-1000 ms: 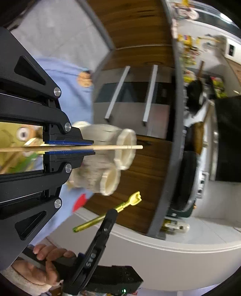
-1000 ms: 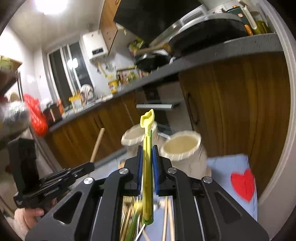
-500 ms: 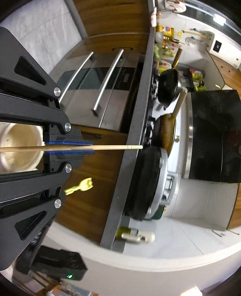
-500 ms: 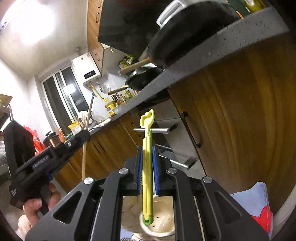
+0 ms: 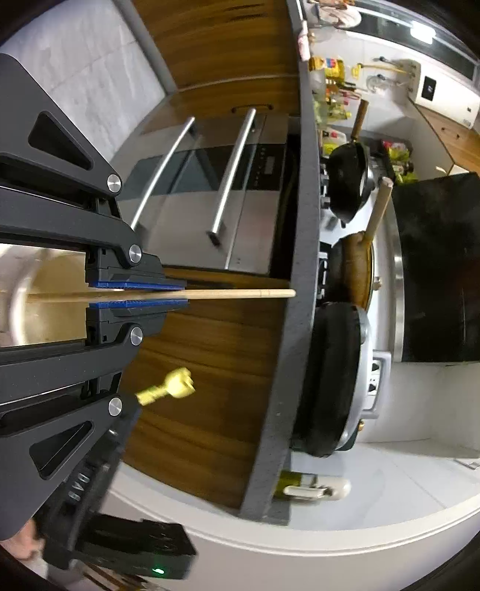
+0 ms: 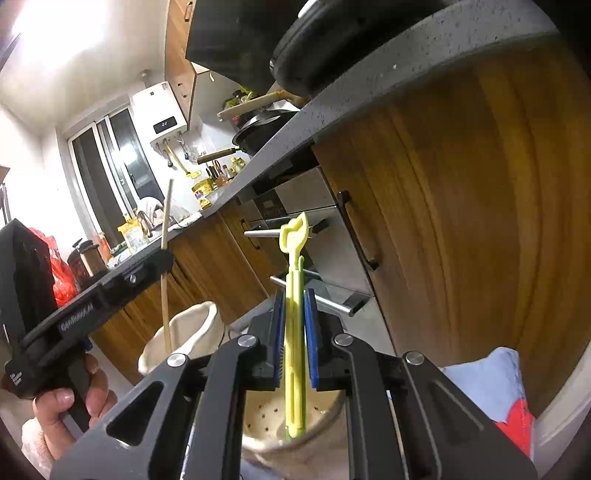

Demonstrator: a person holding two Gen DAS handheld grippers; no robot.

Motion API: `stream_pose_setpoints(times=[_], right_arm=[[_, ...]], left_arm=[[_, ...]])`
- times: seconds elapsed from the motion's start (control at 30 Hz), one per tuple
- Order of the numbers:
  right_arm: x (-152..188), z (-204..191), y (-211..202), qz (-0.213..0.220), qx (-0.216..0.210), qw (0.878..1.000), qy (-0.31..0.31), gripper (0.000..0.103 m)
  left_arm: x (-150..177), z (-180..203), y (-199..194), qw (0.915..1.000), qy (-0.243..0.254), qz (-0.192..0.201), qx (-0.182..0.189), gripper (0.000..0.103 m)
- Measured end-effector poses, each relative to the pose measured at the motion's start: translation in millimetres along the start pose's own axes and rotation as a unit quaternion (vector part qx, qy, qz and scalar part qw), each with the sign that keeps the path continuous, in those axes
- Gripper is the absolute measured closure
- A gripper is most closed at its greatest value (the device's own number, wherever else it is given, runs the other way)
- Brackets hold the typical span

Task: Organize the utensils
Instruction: 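Lift the chopstick into the tall cup while the right tool lowers the spoon into the small cup, then open both tools to release the chopstick and spoon into the holder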

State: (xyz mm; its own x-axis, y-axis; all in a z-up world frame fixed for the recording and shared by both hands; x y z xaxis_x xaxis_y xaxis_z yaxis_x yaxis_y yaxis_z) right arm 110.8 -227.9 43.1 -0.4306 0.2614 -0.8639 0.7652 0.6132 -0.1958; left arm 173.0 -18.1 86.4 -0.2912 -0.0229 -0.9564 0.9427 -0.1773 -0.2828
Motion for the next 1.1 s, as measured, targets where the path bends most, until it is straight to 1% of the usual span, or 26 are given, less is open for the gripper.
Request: stream_pose_setpoints(times=[0.1, 0.17, 0.27, 0.47, 0.57, 0.67, 0.83, 0.9, 0.97, 1.03, 1.1], right_arm=[[5, -3, -10, 0.004, 0.011, 1.0, -0.008, 0.093], [8, -5, -13, 0.002, 0.014, 1.0, -0.007, 0.093], [14, -7, -21, 0.0, 0.032, 0.999, -0.011, 0.093], [26, -14, -36, 0.004, 0.062, 0.998, -0.029, 0.094], [28, -18, -38, 0.004, 0.074, 0.996, -0.051, 0.094], [30, -22, -40, 0.008, 0.078, 0.995, -0.067, 0.094], [31, -21, -36, 0.0, 0.069, 0.995, -0.065, 0.094], [30, -22, -34, -0.002, 0.069, 0.995, -0.067, 0.094], [30, -23, -33, -0.002, 0.068, 0.995, -0.068, 0.094], [30, -23, -33, -0.003, 0.067, 0.995, -0.068, 0.094], [29, -24, -34, 0.001, 0.068, 0.995, -0.073, 0.091]], left_arm=[[9, 0, -8, 1.0, -0.003, -0.007, 0.003, 0.098], [13, 1, -11, 0.9999, -0.006, -0.011, 0.011, 0.097], [24, 0, -19, 0.9997, -0.012, -0.019, 0.011, 0.097], [42, 7, -35, 0.9998, 0.009, -0.019, -0.007, 0.097], [45, 6, -37, 0.9997, 0.01, -0.02, -0.011, 0.097], [46, 4, -41, 0.9996, 0.017, -0.015, -0.016, 0.097], [46, 2, -43, 0.9996, 0.018, -0.018, -0.016, 0.097], [46, 1, -44, 0.9994, 0.02, -0.014, -0.023, 0.095], [45, -2, -46, 0.9994, 0.018, -0.009, -0.028, 0.084], [44, -5, -48, 0.9993, 0.013, -0.005, -0.035, 0.083], [43, -6, -50, 0.9989, 0.012, -0.002, -0.044, 0.079]])
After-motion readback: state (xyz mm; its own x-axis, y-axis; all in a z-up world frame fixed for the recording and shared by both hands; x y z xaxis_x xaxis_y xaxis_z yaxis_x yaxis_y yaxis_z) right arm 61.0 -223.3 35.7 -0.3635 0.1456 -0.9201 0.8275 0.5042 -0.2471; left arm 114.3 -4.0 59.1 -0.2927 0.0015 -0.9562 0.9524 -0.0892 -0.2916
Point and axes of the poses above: each gripper's, at about its wrist camera, not at the fingertips, and y roughly the way its jaws point, z to its right, x to its underside, the point moved 2 cm from there along y, roughly the way its jaws point, and after that the axes turned 8 degrees about -x, right-handed, at the moved point
